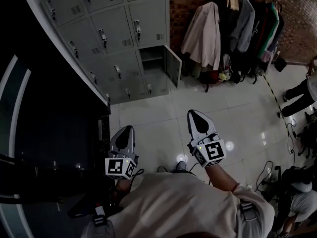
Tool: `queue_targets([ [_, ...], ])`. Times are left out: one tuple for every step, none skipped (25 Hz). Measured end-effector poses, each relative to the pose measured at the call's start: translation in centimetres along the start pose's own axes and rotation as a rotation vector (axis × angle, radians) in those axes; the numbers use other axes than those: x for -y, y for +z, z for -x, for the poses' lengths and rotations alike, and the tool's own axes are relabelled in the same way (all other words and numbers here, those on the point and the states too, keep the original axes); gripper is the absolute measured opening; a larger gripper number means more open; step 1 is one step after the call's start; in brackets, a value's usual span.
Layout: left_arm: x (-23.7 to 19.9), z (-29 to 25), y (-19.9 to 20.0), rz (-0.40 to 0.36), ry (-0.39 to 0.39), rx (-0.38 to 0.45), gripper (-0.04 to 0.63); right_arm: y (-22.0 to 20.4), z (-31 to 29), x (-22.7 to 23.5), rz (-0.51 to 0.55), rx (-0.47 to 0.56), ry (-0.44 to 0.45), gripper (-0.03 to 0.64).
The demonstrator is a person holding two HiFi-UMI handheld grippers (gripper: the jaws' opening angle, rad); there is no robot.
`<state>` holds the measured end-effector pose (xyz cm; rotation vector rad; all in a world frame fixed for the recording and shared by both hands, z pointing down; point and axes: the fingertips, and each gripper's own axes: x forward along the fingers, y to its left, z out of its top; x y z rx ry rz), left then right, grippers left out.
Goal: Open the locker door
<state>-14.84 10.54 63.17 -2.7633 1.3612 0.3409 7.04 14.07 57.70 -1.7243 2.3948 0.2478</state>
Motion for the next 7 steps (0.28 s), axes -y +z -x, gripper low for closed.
queue_targets([
  [-0.1,0.1,0.0,-0.005,0.000,0.004,0.064,-0.1,0.0,-0.1,0.000,0.005,0.000,0.000],
  [-0.2,0.1,-0.1,-0.006,-0.001,0.008,0.064,-0.1,-0.1,-0.2,-0.001,0.005,-0.001,0.000],
  [-0.3,-0.1,-0.1,-0.005,-0.003,0.012,0.066,-0.2,-0.2,-0.2,-0.003,0.005,-0.002,0.000],
  [-0.4,-0.3,-0.1,-0.003,-0.006,0.016,0.067,-0.3,-0.4,-0.2,-0.004,0.004,-0.002,0.000],
  [-0.5,-0.6,-0.1,-0.002,-0.009,0.021,0.067,-0.4,-0.6,-0.1,-0.004,0.003,-0.002,0.000],
  [-0.6,-1.0,0.0,0.000,-0.012,0.027,0.067,-0.5,-0.8,0.0,-0.002,0.002,-0.002,0.000],
  [-0.6,-1.3,0.0,0.002,-0.016,0.034,0.067,-0.6,-1.0,0.1,-0.001,0.002,-0.003,0.000],
])
